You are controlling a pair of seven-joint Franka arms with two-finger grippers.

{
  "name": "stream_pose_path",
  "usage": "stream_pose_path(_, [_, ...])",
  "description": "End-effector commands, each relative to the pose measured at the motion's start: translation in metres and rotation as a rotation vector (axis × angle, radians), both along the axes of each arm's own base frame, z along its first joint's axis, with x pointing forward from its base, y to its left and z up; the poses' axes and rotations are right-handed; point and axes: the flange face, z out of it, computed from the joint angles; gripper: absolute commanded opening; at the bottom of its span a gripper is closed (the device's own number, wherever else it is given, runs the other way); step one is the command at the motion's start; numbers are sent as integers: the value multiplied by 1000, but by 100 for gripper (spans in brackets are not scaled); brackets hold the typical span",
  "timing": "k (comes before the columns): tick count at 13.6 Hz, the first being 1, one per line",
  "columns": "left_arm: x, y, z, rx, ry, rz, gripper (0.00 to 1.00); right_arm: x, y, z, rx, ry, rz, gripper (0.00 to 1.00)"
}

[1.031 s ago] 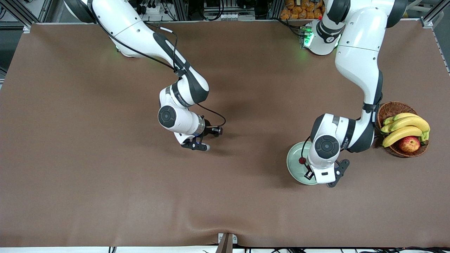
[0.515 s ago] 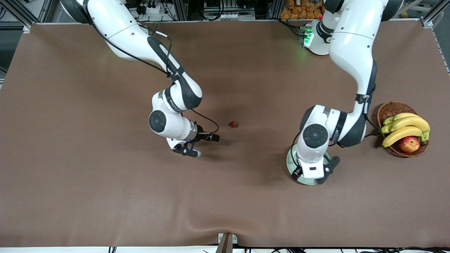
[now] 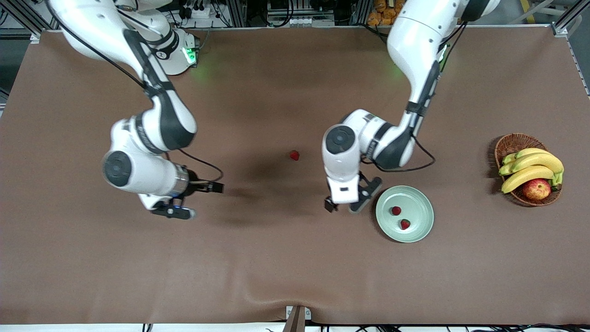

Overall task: Collect all strawberries into plate
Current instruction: 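Grasp the last strawberry with the left gripper while the right gripper retracts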

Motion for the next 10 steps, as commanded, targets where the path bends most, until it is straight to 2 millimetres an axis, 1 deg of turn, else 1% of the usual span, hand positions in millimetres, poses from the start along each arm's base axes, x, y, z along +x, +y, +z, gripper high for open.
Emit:
stream_pose_path(1, [-41, -48, -11, -3, 33, -82, 100, -20, -47, 76, -63, -19, 55, 100])
stream_pose_path(2, [-53, -63, -14, -11, 30, -116, 100, -27, -68, 100, -79, -24, 88, 100])
stream_pose_path(3, [-65, -77, -16, -23, 25, -169, 100, -32, -85, 119, -92, -33, 122, 100])
stream_pose_path(4, [-74, -86, -18, -24, 28, -211, 100, -35, -105, 138, -106, -42, 147, 100])
stream_pose_path(6, [-96, -104, -29, -27, 48, -221, 100, -44, -145, 180, -161, -86, 198, 100])
stream_pose_path(7, [-103, -111, -29, -35, 51, -213, 100, -49, -165, 201, -180, -110, 226, 100])
stream_pose_path(8, [-105, -110, -32, -38, 63, -199, 100, -54, -180, 220, -181, -123, 255, 100])
stream_pose_path(9, [-108, -109, -38, -32, 75, -211, 100, -61, -195, 237, -179, -115, 267, 100])
stream_pose_path(10, [-112, -110, -46, -23, 89, -236, 100, -68, -207, 251, -178, -104, 264, 100])
